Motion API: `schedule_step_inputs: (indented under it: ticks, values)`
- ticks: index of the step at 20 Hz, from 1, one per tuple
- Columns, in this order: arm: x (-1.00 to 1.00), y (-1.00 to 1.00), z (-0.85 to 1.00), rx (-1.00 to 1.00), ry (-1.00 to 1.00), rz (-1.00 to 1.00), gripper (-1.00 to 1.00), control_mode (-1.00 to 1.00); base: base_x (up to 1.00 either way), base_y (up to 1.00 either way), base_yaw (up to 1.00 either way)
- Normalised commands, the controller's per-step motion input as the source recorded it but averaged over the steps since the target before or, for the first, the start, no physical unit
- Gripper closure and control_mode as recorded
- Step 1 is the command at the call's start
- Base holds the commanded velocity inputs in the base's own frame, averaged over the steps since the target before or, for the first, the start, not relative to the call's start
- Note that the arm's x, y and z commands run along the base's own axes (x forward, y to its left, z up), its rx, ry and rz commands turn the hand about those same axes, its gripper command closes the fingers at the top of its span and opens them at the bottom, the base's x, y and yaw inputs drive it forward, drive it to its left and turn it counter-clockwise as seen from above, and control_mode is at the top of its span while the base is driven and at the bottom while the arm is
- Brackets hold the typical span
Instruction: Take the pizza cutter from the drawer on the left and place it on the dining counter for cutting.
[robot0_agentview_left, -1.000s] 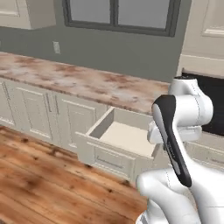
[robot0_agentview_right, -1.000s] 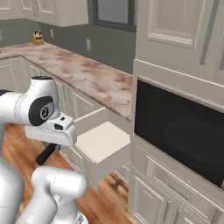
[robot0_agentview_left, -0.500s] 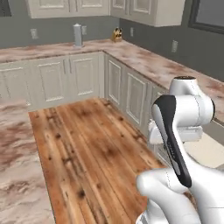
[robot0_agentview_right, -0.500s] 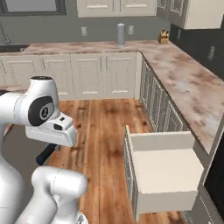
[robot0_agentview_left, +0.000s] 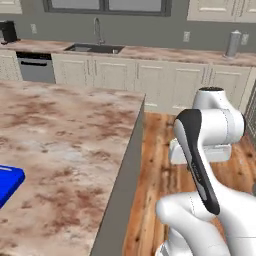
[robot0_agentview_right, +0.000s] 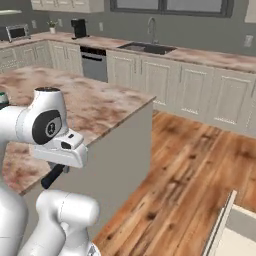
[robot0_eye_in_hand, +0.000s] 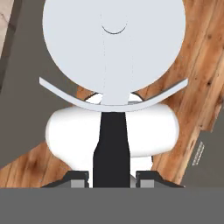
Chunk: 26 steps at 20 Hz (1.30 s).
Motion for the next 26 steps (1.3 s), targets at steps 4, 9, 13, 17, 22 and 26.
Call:
schedule_step_inputs:
  ticks: [4,9,13,17,22,26]
  values:
    - [0.00,0.00,0.00,0.00,0.00,0.00,1.00,1.00,-0.06,0.00,1.00]
    - [0.00,0.00,0.00,0.00,0.00,0.00,1.00,1.00,-0.02,0.00,1.00]
    - [0.00,0.00,0.00,0.00,0.00,0.00,1.00,1.00,0.00,0.00,1.00]
    - [0.00,0.00,0.00,0.00,0.00,0.00,1.00,1.00,0.12,0.02,0.79]
    - [0.00,0.00,0.00,0.00,0.00,0.00,1.00,1.00,0.44,-0.28,0.37]
    - [0.00,0.00,0.00,0.00,0.00,0.00,1.00,1.00,0.13,-0.13,0.14]
